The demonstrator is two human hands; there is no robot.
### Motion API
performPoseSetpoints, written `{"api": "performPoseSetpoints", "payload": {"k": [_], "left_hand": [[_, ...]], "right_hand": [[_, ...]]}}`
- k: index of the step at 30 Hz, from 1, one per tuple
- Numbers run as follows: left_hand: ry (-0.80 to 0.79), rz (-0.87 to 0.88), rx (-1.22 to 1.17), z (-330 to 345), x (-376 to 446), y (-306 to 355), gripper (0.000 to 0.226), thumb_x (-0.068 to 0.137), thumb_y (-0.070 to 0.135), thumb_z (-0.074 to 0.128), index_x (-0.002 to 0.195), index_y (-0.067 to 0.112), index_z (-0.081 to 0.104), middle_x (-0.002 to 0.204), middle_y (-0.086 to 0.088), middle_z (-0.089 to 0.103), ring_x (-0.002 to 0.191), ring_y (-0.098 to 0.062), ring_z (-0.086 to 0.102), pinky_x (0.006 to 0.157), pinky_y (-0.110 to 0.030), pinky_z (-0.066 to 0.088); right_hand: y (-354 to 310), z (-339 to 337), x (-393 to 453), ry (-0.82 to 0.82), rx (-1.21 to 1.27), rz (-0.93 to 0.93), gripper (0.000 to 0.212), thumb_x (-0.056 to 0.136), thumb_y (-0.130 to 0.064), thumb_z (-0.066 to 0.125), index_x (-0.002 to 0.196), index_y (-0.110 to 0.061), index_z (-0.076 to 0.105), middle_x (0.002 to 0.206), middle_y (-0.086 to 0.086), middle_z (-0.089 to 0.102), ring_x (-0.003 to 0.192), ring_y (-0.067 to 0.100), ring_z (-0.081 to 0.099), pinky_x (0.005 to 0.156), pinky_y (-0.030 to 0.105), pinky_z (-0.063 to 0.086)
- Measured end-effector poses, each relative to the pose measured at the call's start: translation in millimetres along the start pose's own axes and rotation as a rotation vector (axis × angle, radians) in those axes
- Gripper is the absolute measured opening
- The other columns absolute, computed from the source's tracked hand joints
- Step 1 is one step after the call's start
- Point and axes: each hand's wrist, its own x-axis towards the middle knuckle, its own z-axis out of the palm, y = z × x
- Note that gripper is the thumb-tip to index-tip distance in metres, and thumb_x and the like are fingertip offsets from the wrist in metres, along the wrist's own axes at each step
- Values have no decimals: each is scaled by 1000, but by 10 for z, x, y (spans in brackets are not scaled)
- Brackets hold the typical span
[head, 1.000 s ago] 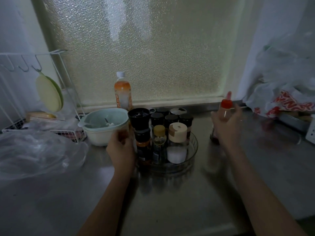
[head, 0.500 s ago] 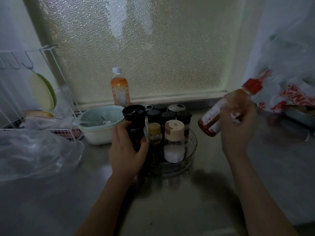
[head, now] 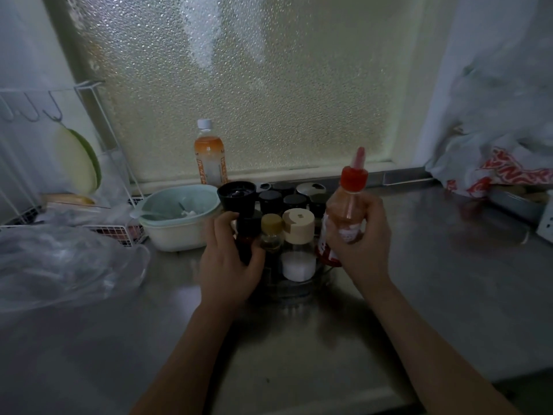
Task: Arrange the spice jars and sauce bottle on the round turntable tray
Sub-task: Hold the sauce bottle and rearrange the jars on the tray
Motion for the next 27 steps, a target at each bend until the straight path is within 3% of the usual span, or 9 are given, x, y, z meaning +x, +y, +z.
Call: {"api": "performPoseSetpoints", "payload": {"k": [4,7,12,17,20,24,27], "left_hand": [[119,73,54,-52,-7,66,41,74,31,54,108,8,45,93,-18,53,84,-18,45,65,-26,36],[47,195,212,12,-12,136,47,73,43,56,107,10,55,95,-17,55,89,-22,42,75,-25,28],[-29,144,386,170,-4,273,66,72,63,52,114,13,63,109,-13,59,101,-25,40,83,-40,36],[55,206,346,197,-28,293,58,73,58,57,113,16,64,111,-13,59,105,-28,40,84,-46,39],[110,318,301,200,-58,319,53,74,54,60,108,14,67,111,-9,59,106,-27,42,85,-43,36],[3,384,222,233,-101,391,61,76,57,53,114,10,64,109,-6,67,107,-21,47,93,-36,28],[-43,270,142,204,-80,403,66,77,54,47,120,6,59,108,-4,67,106,-17,49,96,-35,26]], "right_hand": [[21,9,-12,60,-9,-19,45,72,-37,68,106,-20,44,94,-17,54,82,-6,57,69,6,43],[49,11,-8,52,-40,-9,45,71,-41,67,105,-24,42,91,-18,54,80,-6,57,67,5,43],[79,3,-12,29,-36,-35,43,73,-42,65,104,-22,42,90,-15,55,79,-4,58,67,9,45],[57,1,-8,84,5,-50,35,76,-37,60,100,-20,41,82,-15,52,71,-7,57,63,4,40],[-33,17,3,115,52,-59,36,78,-41,58,99,-17,43,79,-14,53,67,-5,56,60,8,41],[-249,130,-19,51,79,-63,48,82,-62,51,95,-16,49,68,-13,54,57,0,55,51,13,41],[-406,225,-14,-63,82,-9,36,84,-63,44,92,-29,51,66,-11,58,58,4,59,51,9,41]]}}
